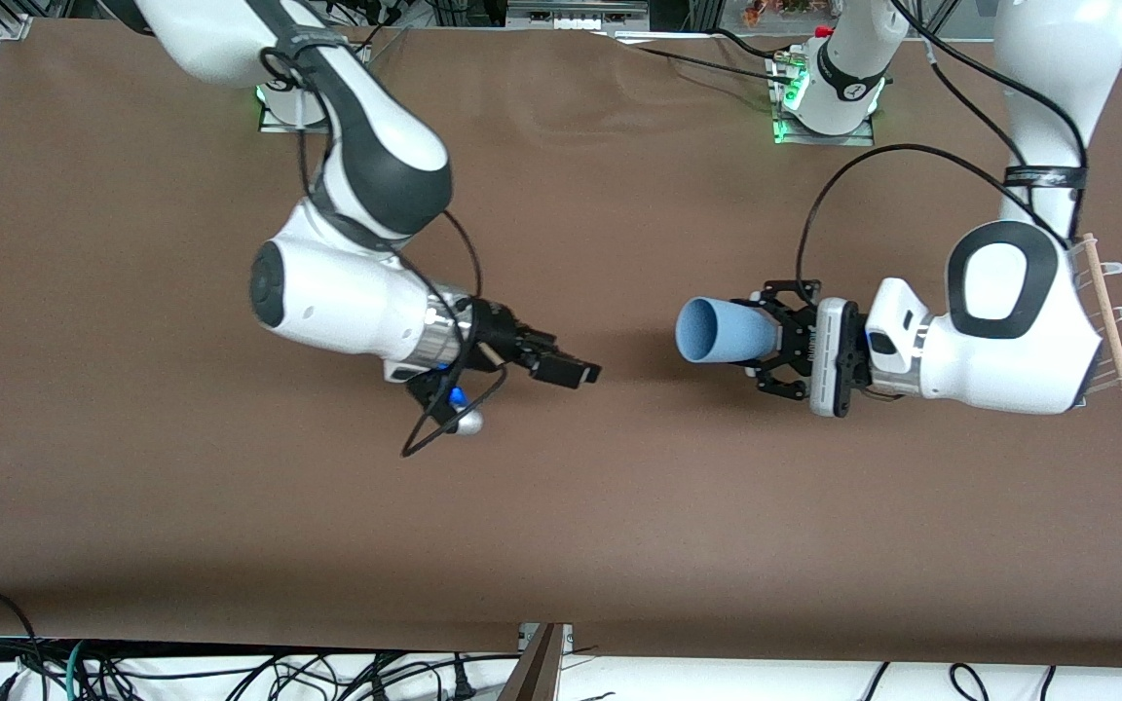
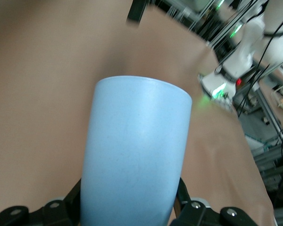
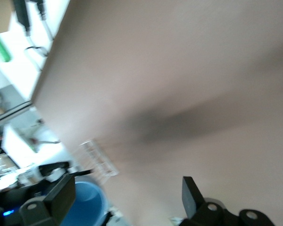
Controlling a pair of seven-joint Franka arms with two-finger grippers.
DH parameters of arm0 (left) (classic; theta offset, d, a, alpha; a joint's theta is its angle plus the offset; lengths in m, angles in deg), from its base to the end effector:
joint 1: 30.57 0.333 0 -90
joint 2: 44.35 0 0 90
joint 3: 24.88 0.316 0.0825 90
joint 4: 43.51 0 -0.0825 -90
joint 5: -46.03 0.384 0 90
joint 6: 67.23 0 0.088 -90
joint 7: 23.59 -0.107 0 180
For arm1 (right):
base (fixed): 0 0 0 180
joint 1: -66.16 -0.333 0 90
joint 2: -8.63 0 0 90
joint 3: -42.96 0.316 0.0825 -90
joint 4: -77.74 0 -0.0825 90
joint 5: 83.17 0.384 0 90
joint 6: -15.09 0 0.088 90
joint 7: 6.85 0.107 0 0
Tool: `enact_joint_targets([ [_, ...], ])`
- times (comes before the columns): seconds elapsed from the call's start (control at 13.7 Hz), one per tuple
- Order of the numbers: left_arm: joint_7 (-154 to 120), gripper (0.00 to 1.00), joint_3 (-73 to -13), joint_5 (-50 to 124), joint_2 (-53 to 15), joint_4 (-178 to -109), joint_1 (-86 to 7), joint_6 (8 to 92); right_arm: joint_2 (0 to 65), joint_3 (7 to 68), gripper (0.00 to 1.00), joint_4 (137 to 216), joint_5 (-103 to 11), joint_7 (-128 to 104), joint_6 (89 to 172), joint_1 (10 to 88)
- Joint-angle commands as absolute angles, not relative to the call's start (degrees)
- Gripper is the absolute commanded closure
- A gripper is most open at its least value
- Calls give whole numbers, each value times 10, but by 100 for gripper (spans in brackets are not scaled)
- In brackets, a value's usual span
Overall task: Transfer cup to left arm and place on rack
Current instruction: 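Grasp the cup base with the left gripper and open the right gripper, then carry the cup toward the rack while the right gripper withdraws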
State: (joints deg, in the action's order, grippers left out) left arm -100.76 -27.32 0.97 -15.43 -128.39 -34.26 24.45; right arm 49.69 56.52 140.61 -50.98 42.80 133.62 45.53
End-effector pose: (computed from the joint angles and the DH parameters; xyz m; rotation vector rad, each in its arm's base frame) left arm 0.6524 -0.1397 0.3878 1.8360 -1.3472 0.1982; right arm 0.6593 0.4075 0.4449 -2.3508 0.6741 0.3203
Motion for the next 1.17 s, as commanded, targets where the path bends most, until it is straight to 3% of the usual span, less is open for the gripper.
enact_joint_targets([
  [0.0, -937, 99, -275, 102, -158, -1273, -321, 212, 471, 557, 0, 1404, -577, 398, 1283, 465],
  [0.36, -809, 100, -273, 324, -160, -1244, -319, 153, 445, 533, 0, 1408, -658, 214, 1117, 544],
  [0.66, -763, 100, -274, 518, -174, -1225, -325, 94, 415, 475, 0, 1441, -683, 110, 1097, 553],
  [0.87, -745, 100, -279, 672, -170, -1232, -337, 78, 376, 474, 0, 1462, -789, 103, 1094, 558],
  [1.09, -743, 100, -279, 816, -153, -1239, -342, 68, 323, 473, 0, 1487, -810, 68, 1083, 588],
])
